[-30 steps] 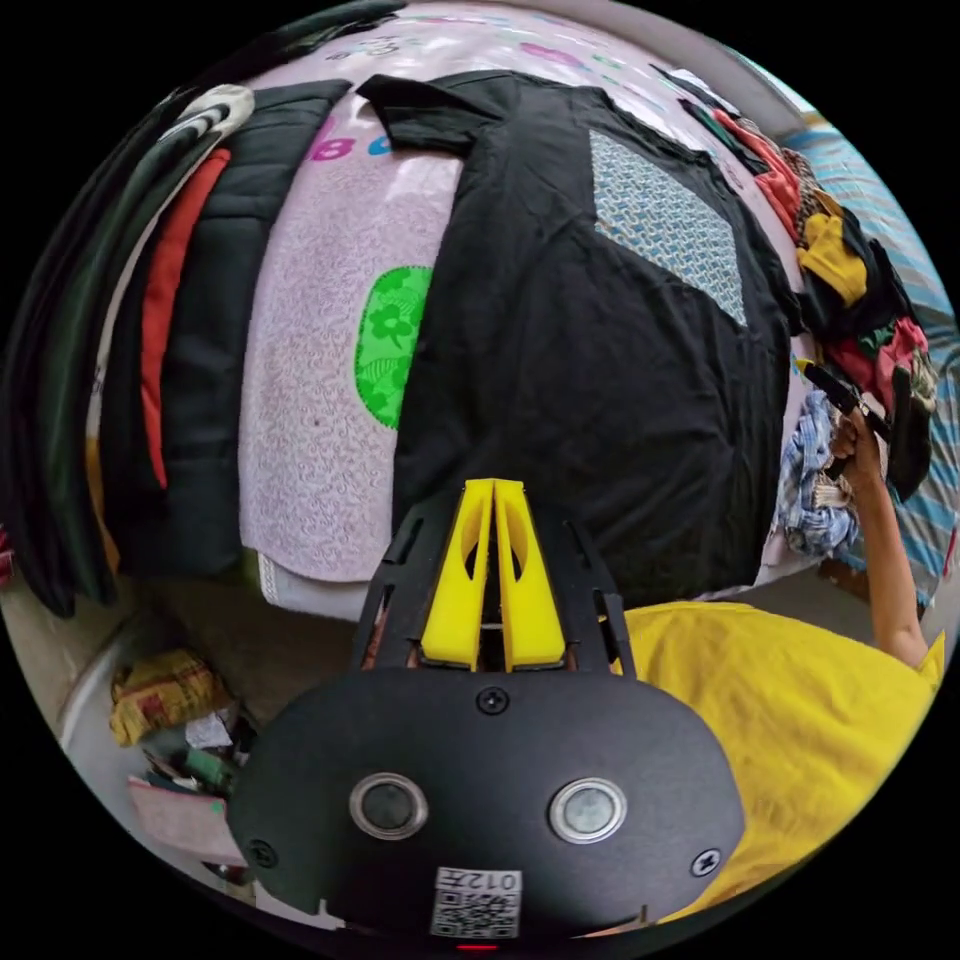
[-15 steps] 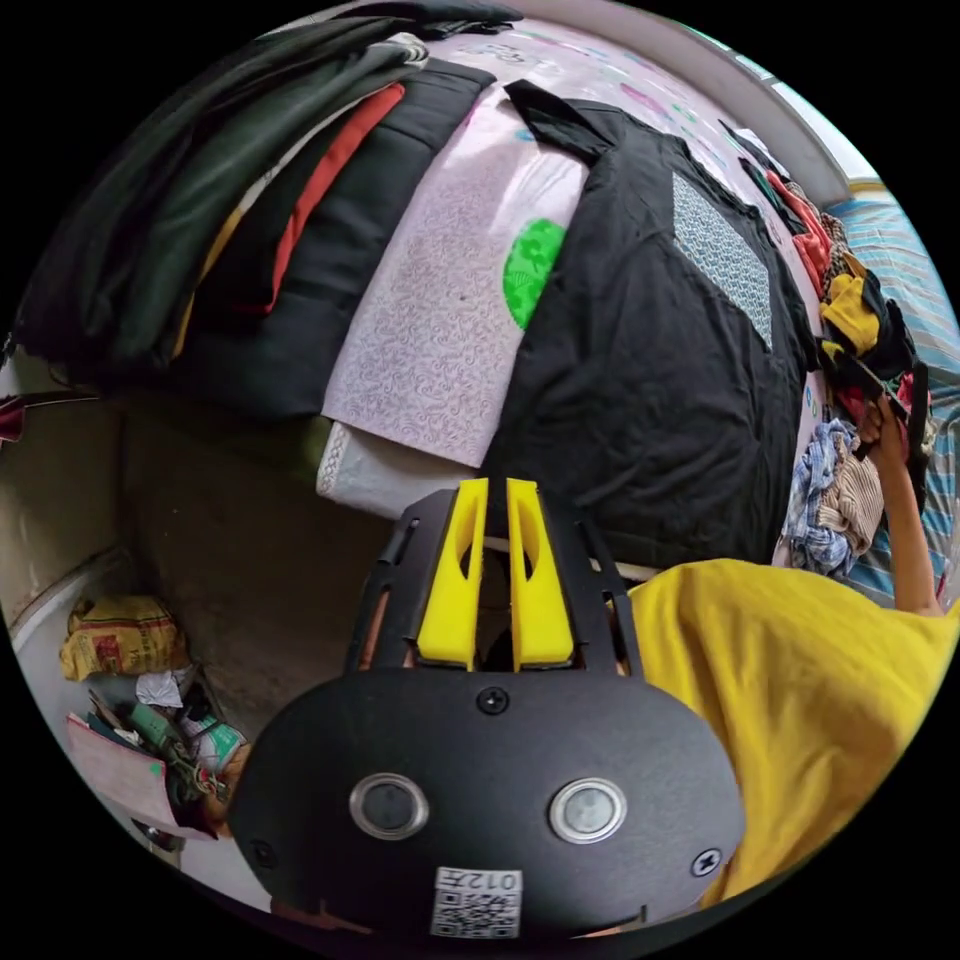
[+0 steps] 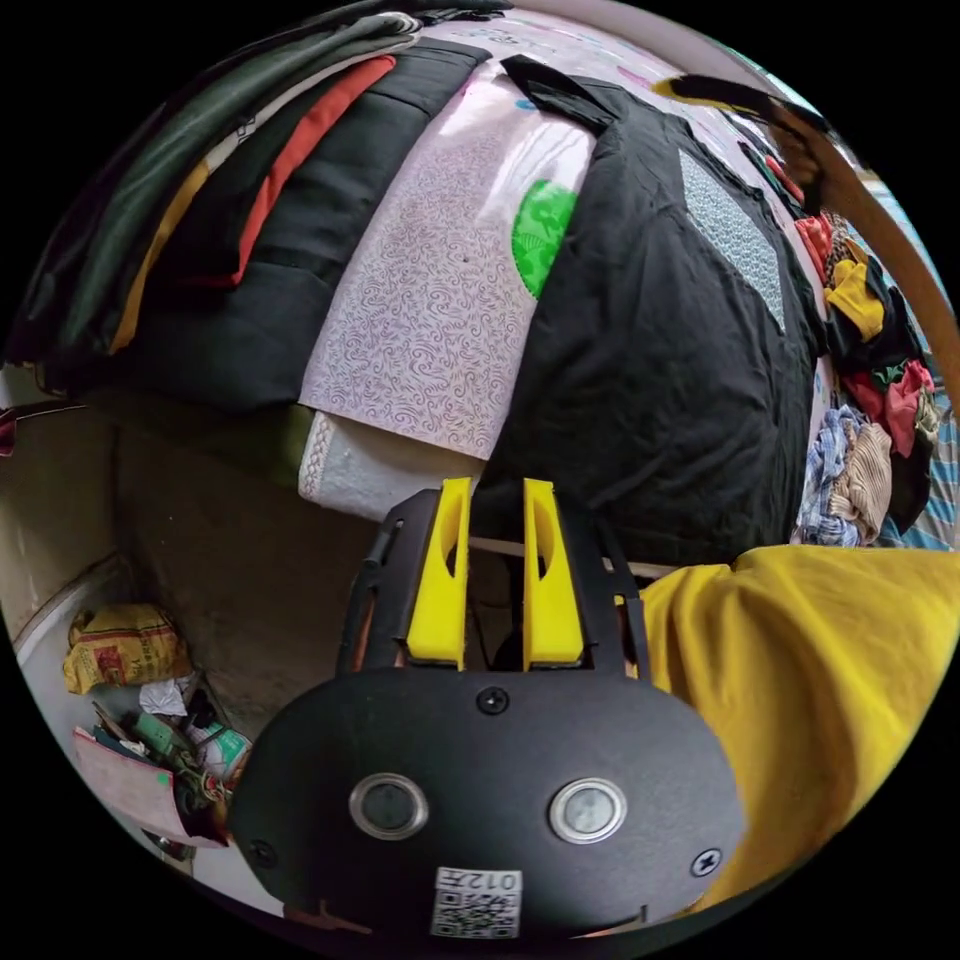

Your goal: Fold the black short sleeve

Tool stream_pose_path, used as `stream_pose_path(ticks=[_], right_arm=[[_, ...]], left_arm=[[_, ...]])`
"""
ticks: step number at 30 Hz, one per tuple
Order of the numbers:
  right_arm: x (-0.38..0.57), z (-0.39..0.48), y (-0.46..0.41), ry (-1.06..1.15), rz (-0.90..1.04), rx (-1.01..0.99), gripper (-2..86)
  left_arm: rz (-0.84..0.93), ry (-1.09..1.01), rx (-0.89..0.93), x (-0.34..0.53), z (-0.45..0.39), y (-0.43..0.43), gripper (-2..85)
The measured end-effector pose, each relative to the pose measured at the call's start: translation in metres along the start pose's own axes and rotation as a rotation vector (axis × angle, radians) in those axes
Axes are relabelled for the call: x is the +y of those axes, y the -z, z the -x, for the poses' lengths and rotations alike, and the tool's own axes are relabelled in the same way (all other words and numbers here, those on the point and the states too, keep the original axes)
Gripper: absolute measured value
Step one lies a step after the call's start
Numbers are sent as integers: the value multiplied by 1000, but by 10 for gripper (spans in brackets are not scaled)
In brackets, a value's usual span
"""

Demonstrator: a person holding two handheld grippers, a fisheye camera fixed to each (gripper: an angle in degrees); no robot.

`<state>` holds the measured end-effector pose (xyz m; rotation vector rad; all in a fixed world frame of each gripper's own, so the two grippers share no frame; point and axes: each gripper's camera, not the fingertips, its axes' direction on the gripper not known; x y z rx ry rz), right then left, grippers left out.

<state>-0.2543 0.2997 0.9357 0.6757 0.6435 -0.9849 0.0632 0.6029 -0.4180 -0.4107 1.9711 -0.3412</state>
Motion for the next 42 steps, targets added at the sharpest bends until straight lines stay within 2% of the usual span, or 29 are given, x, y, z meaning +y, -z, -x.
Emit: stream_pose_path(ticks=[7, 13, 20, 25, 30, 34, 42], right_arm=[[-96, 21, -55, 74, 85, 76, 66], [-116, 27, -98, 47, 139, 219, 75], [-128, 13, -123, 49, 200, 233, 63], [-125, -12, -123, -10, 194, 172, 25], [-117, -37, -118, -75, 201, 123, 14], [-95, -72, -89, -208, 99, -19, 11], [-8, -150, -5, -399, -155, -206, 9]], left_arm=[[17, 23, -13, 21, 1, 0, 83], [38, 7, -27, 25, 1, 4, 77], [41, 17, -51, 34, 0, 11, 47], [12, 68, 0, 44, 13, 15, 25], [7, 125, 146, 52, 32, 19, 4], [-11, 143, 204, 60, 35, 28, 1], [-106, -19, 153, 75, -14, 71, -1]])
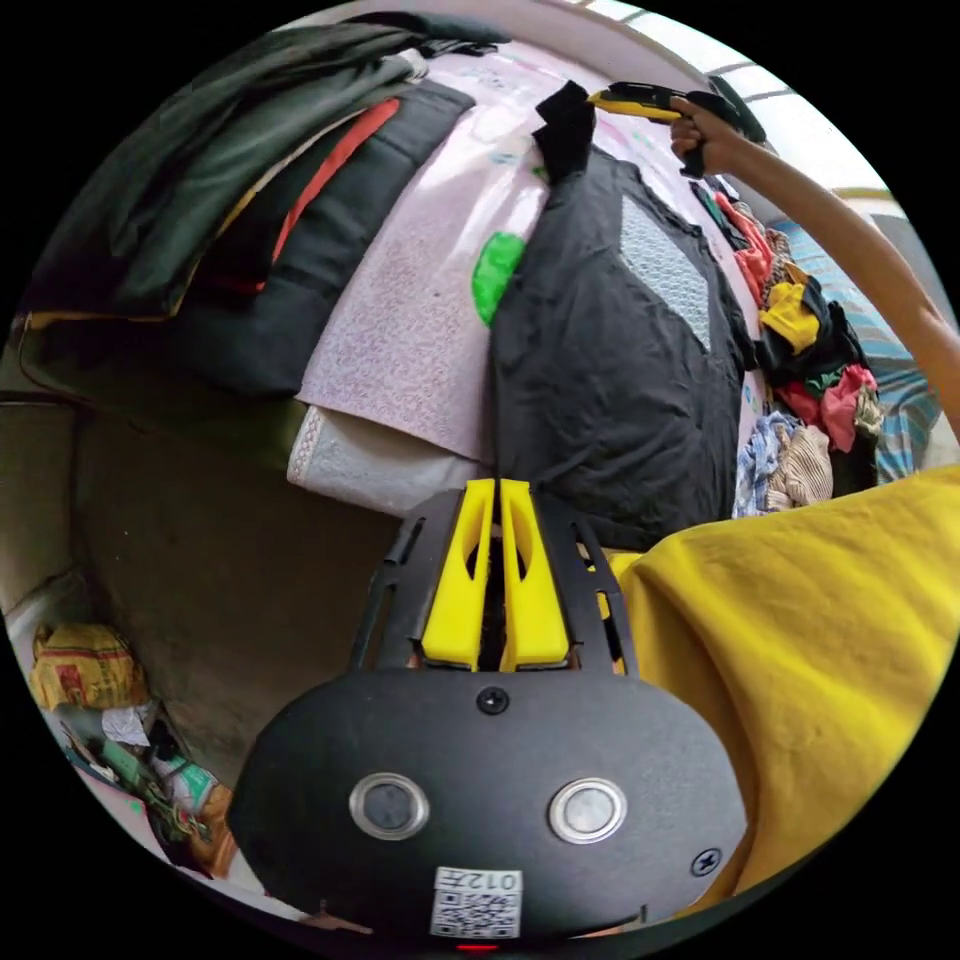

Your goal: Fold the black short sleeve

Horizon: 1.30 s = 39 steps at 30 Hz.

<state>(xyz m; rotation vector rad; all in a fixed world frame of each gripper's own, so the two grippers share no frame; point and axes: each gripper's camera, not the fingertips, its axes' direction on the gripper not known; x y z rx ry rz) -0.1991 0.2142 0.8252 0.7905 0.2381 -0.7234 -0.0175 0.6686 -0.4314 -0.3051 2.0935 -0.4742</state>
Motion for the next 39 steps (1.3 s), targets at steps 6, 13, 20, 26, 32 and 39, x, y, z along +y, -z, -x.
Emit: stream_pose_path(ticks=[6, 13, 20, 26, 32, 39], right_arm=[[68, -95, 84, -183, -169, -161, 8], [153, -199, 131, -334, -257, -241, 9], [206, -261, 137, -414, -257, -269, 10], [229, -302, 147, -456, -332, -339, 12], [242, -331, 129, -613, -165, -130, 17], [251, -293, 132, -382, -121, 76, 25]], left_arm=[[-34, -205, -7, 1, -69, 25, -1], [38, -454, -78, -3, -163, 8, -1], [154, -561, -165, -10, -235, -45, -1], [139, -590, -248, -17, -275, -51, 0], [301, -645, -235, -29, -302, -103, 2], [319, -692, 8, -33, -311, -108, 4]])
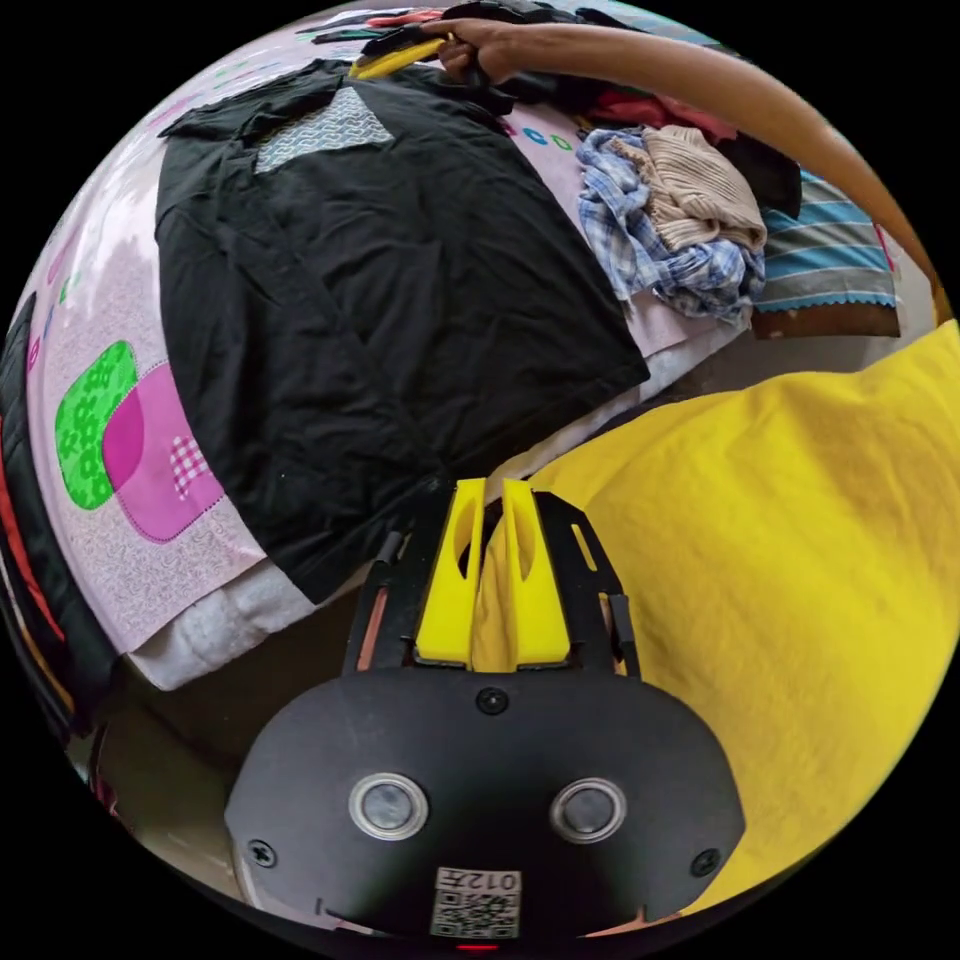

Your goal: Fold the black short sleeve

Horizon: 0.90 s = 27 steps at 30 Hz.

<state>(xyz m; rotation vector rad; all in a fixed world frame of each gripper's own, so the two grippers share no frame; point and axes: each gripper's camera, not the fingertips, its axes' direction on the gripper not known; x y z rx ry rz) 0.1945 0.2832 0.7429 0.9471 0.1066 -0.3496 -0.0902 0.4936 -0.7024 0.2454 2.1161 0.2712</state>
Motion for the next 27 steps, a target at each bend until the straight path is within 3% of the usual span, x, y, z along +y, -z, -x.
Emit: stream_pose_path(ticks=[4, 12, 17, 27], right_arm=[[3, 47, -15, 279, 57, 55, 38], [-3, 89, -58, 452, 215, 176, 36], [16, 82, -47, 493, 239, 234, 8], [63, 15, -18, 324, 225, 268, 6]], left_arm=[[-65, 81, 15, 5, 18, 13, 4], [-124, 236, -87, -23, 60, 26, 4], [-120, 278, -52, -42, 76, 21, 4], [10, 172, -3, -73, 81, 1, 4]])
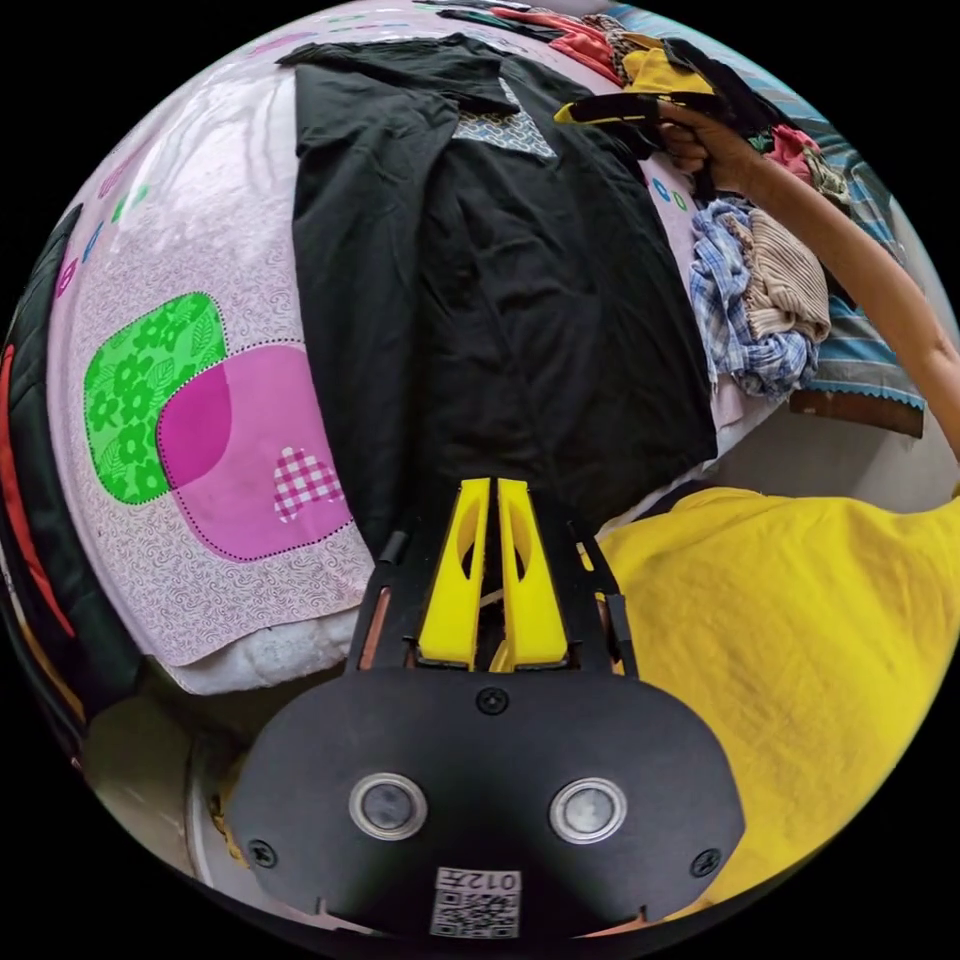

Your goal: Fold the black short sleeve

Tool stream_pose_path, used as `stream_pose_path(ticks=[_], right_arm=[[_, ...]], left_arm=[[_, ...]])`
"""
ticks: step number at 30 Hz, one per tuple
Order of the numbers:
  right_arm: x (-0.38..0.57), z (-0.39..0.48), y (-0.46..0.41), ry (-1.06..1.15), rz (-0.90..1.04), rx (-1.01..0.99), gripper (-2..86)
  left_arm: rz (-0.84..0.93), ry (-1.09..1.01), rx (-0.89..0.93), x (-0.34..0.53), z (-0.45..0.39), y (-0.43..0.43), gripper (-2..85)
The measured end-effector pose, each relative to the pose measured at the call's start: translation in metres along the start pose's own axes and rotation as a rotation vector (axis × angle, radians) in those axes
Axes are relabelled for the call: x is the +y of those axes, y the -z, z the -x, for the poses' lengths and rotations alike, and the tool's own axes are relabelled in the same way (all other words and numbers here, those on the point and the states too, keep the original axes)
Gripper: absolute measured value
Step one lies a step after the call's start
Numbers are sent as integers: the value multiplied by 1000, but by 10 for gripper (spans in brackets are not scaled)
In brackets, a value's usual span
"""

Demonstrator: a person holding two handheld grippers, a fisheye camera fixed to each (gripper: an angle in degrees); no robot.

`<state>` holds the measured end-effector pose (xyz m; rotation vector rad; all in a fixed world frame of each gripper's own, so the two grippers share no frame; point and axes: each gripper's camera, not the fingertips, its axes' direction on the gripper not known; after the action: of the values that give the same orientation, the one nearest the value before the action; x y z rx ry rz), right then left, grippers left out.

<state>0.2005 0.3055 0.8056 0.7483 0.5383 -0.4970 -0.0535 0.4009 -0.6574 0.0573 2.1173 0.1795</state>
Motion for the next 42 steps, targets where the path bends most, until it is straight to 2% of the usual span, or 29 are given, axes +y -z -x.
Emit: stream_pose_path(ticks=[2, 5, 10, 18, 32, 35, 42], right_arm=[[5, 0, 7, -12, -48, -11, 6], [9, 11, 10, 4, -59, -130, 9], [44, 66, 0, 129, -38, -260, 6], [108, 77, -14, 33, -40, -384, 4], [82, 86, -32, -66, -42, -518, 14], [82, 85, -36, -91, -7, -501, 7], [105, 68, -9, -130, -84, -479, 2]], left_arm=[[9, -17, 9, -6, 1, 1, 6], [25, -81, 40, -20, -5, 2, 12], [13, -84, -28, -46, -14, 2, 25], [-32, -37, -168, -66, -21, 0, 13], [-105, 21, -152, -57, 1, 26, 0], [-127, -4, -153, -55, 4, 33, 0], [-168, -139, -160, -58, 10, 50, 1]])
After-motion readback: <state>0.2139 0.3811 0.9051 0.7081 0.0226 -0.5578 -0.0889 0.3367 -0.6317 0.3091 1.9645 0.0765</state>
